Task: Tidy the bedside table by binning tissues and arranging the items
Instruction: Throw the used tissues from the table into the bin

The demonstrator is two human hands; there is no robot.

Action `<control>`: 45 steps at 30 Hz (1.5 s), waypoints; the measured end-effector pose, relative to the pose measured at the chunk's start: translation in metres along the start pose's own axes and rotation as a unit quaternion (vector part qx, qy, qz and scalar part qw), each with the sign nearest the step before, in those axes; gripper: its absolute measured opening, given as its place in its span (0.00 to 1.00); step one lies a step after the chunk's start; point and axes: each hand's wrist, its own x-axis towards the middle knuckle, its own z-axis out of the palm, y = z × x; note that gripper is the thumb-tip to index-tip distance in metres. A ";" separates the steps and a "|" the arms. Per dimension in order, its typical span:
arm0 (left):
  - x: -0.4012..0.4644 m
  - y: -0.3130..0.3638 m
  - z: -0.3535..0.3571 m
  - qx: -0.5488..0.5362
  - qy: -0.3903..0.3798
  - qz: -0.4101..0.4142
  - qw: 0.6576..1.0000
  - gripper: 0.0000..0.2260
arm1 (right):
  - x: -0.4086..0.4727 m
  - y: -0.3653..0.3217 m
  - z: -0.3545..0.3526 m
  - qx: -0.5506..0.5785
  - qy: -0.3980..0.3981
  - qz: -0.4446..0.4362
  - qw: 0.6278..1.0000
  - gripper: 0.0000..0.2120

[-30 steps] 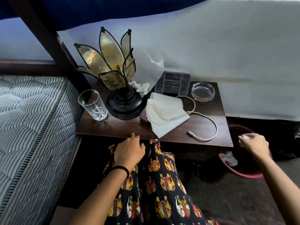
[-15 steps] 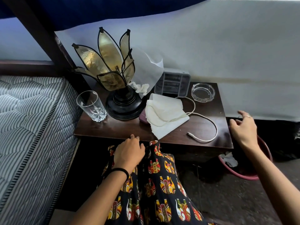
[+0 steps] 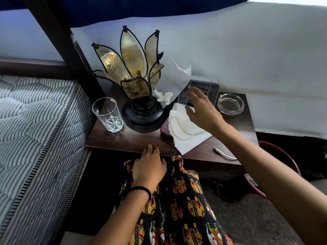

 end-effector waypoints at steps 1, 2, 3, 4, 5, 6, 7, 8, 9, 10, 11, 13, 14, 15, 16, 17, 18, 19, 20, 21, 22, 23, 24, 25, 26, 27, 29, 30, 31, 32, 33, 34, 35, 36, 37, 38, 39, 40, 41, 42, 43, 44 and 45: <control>0.000 0.000 0.001 -0.002 -0.002 0.000 1.000 0.25 | 0.009 -0.005 0.005 -0.013 -0.013 -0.007 1.000 0.21; 0.001 0.000 0.001 -0.005 -0.004 -0.001 1.000 0.25 | 0.018 -0.010 0.010 -0.027 -0.031 -0.013 0.999 0.22; 0.002 -0.001 0.001 -0.010 -0.005 -0.002 1.000 0.25 | 0.028 -0.014 0.016 -0.041 -0.053 -0.019 0.998 0.23; 0.002 -0.001 0.001 -0.014 -0.005 -0.002 1.000 0.24 | 0.036 -0.017 0.022 -0.059 -0.076 -0.027 0.995 0.25; 0.003 -0.001 0.002 -0.019 -0.004 -0.001 1.000 0.24 | 0.046 -0.021 0.028 -0.081 -0.097 -0.036 0.991 0.26; 0.003 -0.002 0.002 -0.024 -0.001 0.000 1.000 0.24 | 0.054 -0.023 0.033 -0.104 -0.110 -0.043 0.987 0.28; 0.003 -0.003 0.002 -0.029 0.001 0.002 1.000 0.24 | 0.063 -0.026 0.039 -0.131 -0.118 -0.049 0.983 0.28; 0.003 -0.003 0.003 -0.034 0.003 0.003 0.999 0.24 | 0.070 -0.028 0.044 -0.160 -0.122 -0.052 0.978 0.29; 0.003 -0.003 0.003 -0.036 0.004 0.005 0.999 0.23 | 0.075 -0.029 0.049 -0.187 -0.125 -0.052 0.973 0.29; 0.004 -0.004 0.003 -0.038 0.006 0.005 0.999 0.23 | 0.081 -0.031 0.054 -0.208 -0.128 -0.051 0.968 0.30; 0.005 -0.004 0.004 -0.039 0.008 0.005 0.999 0.23 | 0.085 -0.033 0.060 -0.226 -0.126 -0.051 0.965 0.30; 0.007 -0.005 0.004 -0.042 0.012 0.005 0.999 0.22 | 0.089 -0.035 0.068 -0.257 -0.108 -0.046 0.959 0.29; 0.008 -0.004 0.003 -0.043 0.012 0.006 0.999 0.22 | 0.090 -0.035 0.069 -0.266 -0.094 -0.039 0.959 0.29; 0.008 -0.005 0.003 -0.044 0.012 0.007 0.999 0.22 | 0.089 -0.035 0.070 -0.264 -0.082 -0.032 0.961 0.28; 0.007 -0.005 0.003 -0.043 0.014 0.008 0.999 0.21 | 0.088 -0.035 0.072 -0.251 -0.072 -0.024 0.965 0.27; 0.008 -0.005 0.003 -0.043 0.016 0.009 0.999 0.21 | 0.087 -0.035 0.073 -0.229 -0.063 -0.016 0.971 0.26; 0.008 -0.006 0.002 -0.042 0.017 0.009 0.999 0.21 | 0.086 -0.035 0.073 -0.202 -0.057 -0.009 0.978 0.25; 0.009 -0.005 0.002 -0.042 0.016 0.007 0.999 0.21 | 0.084 -0.036 0.072 -0.173 -0.051 -0.004 0.984 0.23; 0.010 -0.005 0.002 -0.042 0.013 0.005 0.999 0.21 | 0.083 -0.036 0.070 -0.144 -0.045 0.001 0.989 0.22; 0.009 -0.004 0.002 -0.043 0.009 0.004 0.999 0.21 | 0.082 -0.035 0.067 -0.114 -0.039 0.008 0.993 0.22; 0.009 -0.004 0.002 -0.044 0.006 0.003 0.999 0.21 | 0.081 -0.035 0.062 -0.086 -0.033 0.017 0.996 0.23; 0.009 -0.003 0.001 -0.045 0.002 0.002 0.999 0.21 | 0.079 -0.034 0.058 -0.064 -0.028 0.026 0.997 0.23; 0.008 -0.003 0.001 -0.046 -0.001 0.001 0.999 0.22 | 0.076 -0.033 0.053 -0.044 -0.023 0.034 0.998 0.24; 0.008 -0.002 0.000 -0.046 -0.003 0.001 0.999 0.22 | 0.072 -0.031 0.048 -0.022 -0.015 0.043 0.999 0.23; 0.007 -0.001 0.000 -0.044 -0.004 0.001 0.999 0.22 | 0.067 -0.028 0.044 0.001 -0.005 0.055 0.998 0.22; 0.006 -0.001 0.000 -0.042 -0.005 0.001 0.999 0.22 | 0.062 -0.024 0.038 0.021 0.006 0.068 0.997 0.20; 0.006 -0.001 -0.001 -0.040 -0.004 0.002 0.999 0.22 | 0.050 -0.016 0.027 0.039 0.027 0.089 0.995 0.17; 0.005 -0.001 -0.001 -0.038 -0.004 0.004 0.999 0.22 | 0.041 -0.011 0.019 0.040 0.039 0.093 0.994 0.15; 0.004 -0.002 -0.001 -0.036 -0.004 0.006 0.999 0.23 | 0.032 -0.005 0.012 0.044 0.049 0.096 0.993 0.14; 0.003 -0.002 -0.001 -0.034 -0.003 0.011 0.999 0.23 | 0.021 0.002 0.004 0.050 0.055 0.102 0.992 0.14; 0.002 -0.003 -0.002 -0.030 -0.001 0.015 0.999 0.23 | 0.008 0.010 -0.005 0.054 0.059 0.109 0.991 0.13; 0.001 -0.004 -0.002 -0.028 0.002 0.017 0.999 0.23 | -0.003 0.019 -0.012 0.054 0.062 0.120 0.989 0.12; 0.000 -0.005 -0.002 -0.024 0.004 0.019 1.000 0.23 | -0.016 0.028 -0.020 0.052 0.070 0.134 0.987 0.10; 0.000 -0.005 -0.003 -0.022 0.004 0.020 1.000 0.23 | -0.028 0.038 -0.027 0.051 0.086 0.148 0.984 0.08; 0.000 -0.005 -0.003 -0.017 0.003 0.021 1.000 0.23 | -0.041 0.049 -0.033 0.055 0.109 0.163 0.979 0.05; 0.000 -0.005 -0.002 -0.011 0.003 0.023 1.000 0.23 | -0.052 0.060 -0.039 0.065 0.135 0.181 0.972 0.04; 0.001 -0.006 -0.002 -0.005 0.004 0.024 1.000 0.23 | -0.062 0.071 -0.043 0.073 0.159 0.203 0.964 0.03; 0.001 -0.005 -0.002 0.000 0.005 0.025 1.000 0.23 | -0.072 0.084 -0.048 0.078 0.177 0.228 0.954 0.05; 0.001 -0.004 -0.002 0.005 0.006 0.024 1.000 0.23 | -0.082 0.097 -0.051 0.078 0.189 0.254 0.945 0.07; 0.001 -0.003 -0.002 0.010 0.006 0.023 1.000 0.23 | -0.091 0.111 -0.054 0.075 0.196 0.283 0.936 0.09; 0.002 -0.002 -0.002 0.014 0.006 0.023 1.000 0.24 | -0.101 0.124 -0.057 0.072 0.202 0.311 0.926 0.10; 0.003 -0.002 -0.001 0.017 0.006 0.022 1.000 0.24 | -0.110 0.135 -0.057 0.068 0.207 0.335 0.917 0.11; 0.004 -0.001 -0.001 0.019 0.004 0.020 1.000 0.24 | -0.120 0.146 -0.057 0.067 0.213 0.357 0.907 0.12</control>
